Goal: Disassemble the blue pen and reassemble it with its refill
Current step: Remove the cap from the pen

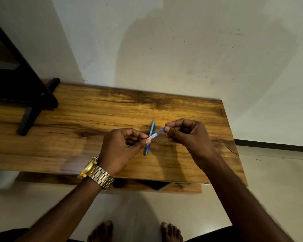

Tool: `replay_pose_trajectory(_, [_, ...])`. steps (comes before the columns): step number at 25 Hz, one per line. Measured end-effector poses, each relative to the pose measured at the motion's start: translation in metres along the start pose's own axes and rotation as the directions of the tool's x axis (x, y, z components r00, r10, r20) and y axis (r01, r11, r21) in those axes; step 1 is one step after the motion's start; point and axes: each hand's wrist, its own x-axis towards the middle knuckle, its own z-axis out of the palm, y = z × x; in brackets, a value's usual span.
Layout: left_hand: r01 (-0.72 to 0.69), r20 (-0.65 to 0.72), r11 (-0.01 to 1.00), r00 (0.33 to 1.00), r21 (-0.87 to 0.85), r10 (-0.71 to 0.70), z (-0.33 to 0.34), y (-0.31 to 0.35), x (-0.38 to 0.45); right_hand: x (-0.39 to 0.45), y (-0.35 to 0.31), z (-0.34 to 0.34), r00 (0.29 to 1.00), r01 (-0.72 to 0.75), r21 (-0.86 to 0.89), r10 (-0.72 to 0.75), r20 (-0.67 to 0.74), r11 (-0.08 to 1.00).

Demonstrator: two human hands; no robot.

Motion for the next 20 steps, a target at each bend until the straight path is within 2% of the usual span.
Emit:
replay_pose_trajectory(5, [0.004,-0.003,1.000,1.000,-0.009,-0.004,0.0016,0.0001,-0.0005,0.0000,0.0013,0.0002,1.000,-0.008,0.043,0.007,0.016,0.999])
replay_pose_trajectory(12, [0.011,0.004,1.000,1.000,0.020,-0.011,0.0003,-0.0041,0.0011,0.0014,0.0034,-0.0039,0.999,0.004,-0.057,-0.002,0.039,0.998])
replay_pose_trajectory(20, [0.046,0.030,0.998,0.999,-0.036,-0.045,-0.0012,-0.0044,-0.0009,0.0007,0.0017,-0.0036,0.998,0.010,-0.049,-0.007,0.069,0.999])
